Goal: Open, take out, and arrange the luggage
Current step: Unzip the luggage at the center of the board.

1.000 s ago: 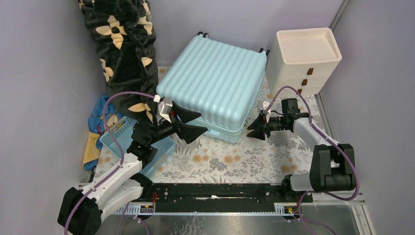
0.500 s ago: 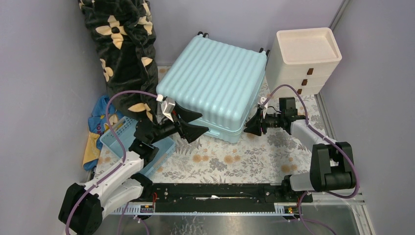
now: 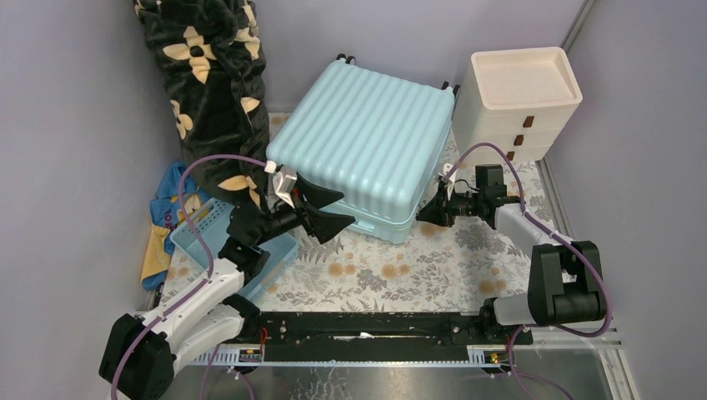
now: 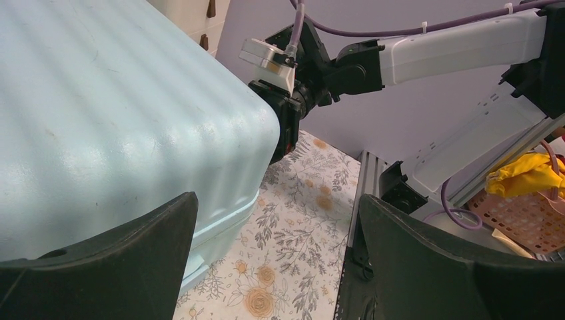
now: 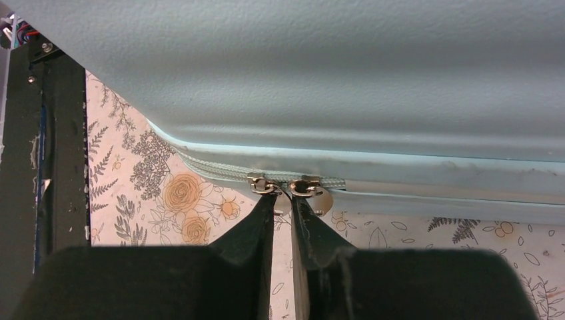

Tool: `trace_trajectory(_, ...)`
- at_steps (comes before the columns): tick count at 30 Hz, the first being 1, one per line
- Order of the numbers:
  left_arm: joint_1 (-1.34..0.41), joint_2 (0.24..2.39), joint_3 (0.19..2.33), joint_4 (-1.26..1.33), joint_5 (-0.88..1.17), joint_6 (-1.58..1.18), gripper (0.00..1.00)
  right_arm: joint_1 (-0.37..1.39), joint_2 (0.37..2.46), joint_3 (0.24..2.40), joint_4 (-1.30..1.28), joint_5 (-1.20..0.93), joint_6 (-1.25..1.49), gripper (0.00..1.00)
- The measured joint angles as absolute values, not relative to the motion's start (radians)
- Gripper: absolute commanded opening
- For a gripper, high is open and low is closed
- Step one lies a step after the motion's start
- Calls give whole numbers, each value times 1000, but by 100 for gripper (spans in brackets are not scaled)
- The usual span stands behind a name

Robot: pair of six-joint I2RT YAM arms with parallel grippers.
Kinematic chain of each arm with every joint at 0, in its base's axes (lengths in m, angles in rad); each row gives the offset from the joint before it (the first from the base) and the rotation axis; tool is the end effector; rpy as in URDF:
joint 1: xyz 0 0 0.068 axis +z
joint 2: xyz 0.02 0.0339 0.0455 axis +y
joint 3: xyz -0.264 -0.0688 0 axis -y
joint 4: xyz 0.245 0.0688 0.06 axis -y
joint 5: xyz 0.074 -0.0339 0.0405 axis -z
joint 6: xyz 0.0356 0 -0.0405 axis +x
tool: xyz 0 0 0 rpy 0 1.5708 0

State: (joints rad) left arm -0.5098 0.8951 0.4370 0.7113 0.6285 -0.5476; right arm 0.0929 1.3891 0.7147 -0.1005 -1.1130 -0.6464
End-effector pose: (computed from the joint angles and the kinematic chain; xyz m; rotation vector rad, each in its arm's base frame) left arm 0.1649 -0.1162 0.2907 0.5515 1.3865 -1.2825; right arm 0.2611 0.0564 0.2043 -1.1714 1.6221 0.9361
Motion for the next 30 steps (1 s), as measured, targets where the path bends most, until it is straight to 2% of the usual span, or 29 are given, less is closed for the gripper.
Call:
trace_trajectory(2,-510,892,437,711,626,-548,99,93,1389,716,-113,-1114,-667,0)
trace_trajectory(7,-510,889,437,711,623,-548,99,93,1389,723,-142,-1116,-713,0)
trace_trajectory(10,-510,889,437,711,622,-548,99,93,1389,723,-145,-1116,-720,9)
trace_trajectory(11,-510,889,437,711,621,-548,99,93,1389,723,-144,-1116,-720,9)
trace_trajectory(13,-510,889,437,711,621,-549,99,94,1389,723,-144,-1115,-719,0)
trace_trajectory(17,-510,891,437,711,621,-553,98,94,1389,724,-146,-1116,-720,0)
trace_trajectory(30,-599,974,418,698,568,-534,75,98,1373,747,-317,-1153,-921,0)
